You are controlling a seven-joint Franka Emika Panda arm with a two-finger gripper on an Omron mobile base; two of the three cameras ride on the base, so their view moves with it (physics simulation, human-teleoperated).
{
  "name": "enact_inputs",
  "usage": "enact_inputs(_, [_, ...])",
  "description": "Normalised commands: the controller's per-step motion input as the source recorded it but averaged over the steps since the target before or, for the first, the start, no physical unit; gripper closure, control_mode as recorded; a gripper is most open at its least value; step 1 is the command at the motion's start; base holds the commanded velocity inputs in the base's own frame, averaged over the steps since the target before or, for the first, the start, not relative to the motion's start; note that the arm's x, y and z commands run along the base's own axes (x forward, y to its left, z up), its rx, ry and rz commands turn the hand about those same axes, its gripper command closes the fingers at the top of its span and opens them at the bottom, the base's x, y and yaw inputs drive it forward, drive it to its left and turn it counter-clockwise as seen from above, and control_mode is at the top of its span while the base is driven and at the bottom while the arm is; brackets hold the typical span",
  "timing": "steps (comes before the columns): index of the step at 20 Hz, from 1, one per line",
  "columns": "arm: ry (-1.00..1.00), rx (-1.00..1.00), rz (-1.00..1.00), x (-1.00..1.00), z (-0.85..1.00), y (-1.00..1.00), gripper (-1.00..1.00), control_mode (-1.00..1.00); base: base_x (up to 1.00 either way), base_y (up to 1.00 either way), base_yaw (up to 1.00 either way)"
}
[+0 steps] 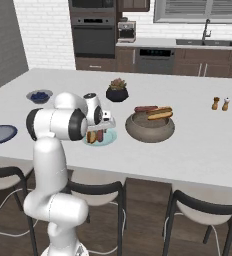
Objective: Place one bun and one sausage from the bowl on each plate.
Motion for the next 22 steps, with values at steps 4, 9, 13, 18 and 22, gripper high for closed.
enact_inputs(4, [0.0, 0.0, 0.01, 0.07, 0.0, 0.0, -1.0, -1.0, 0.0, 0.0, 0.0])
enact_inputs(9, [-0.06, 0.0, 0.0, 0.0, 0.0, 0.0, -1.0, -1.0, 0.0, 0.0, 0.0])
enact_inputs(13, [-0.09, 0.0, 0.0, 0.0, 0.12, 0.0, -1.0, -1.0, 0.0, 0.0, 0.0])
enact_inputs(18, [-0.12, 0.0, -0.02, 0.0, 0.53, 0.0, -1.0, -1.0, 0.0, 0.0, 0.0])
enact_inputs(22, [-0.09, 0.01, -0.17, 0.0, 0.58, -0.3, -1.0, -1.0, 0.0, 0.0, 0.0])
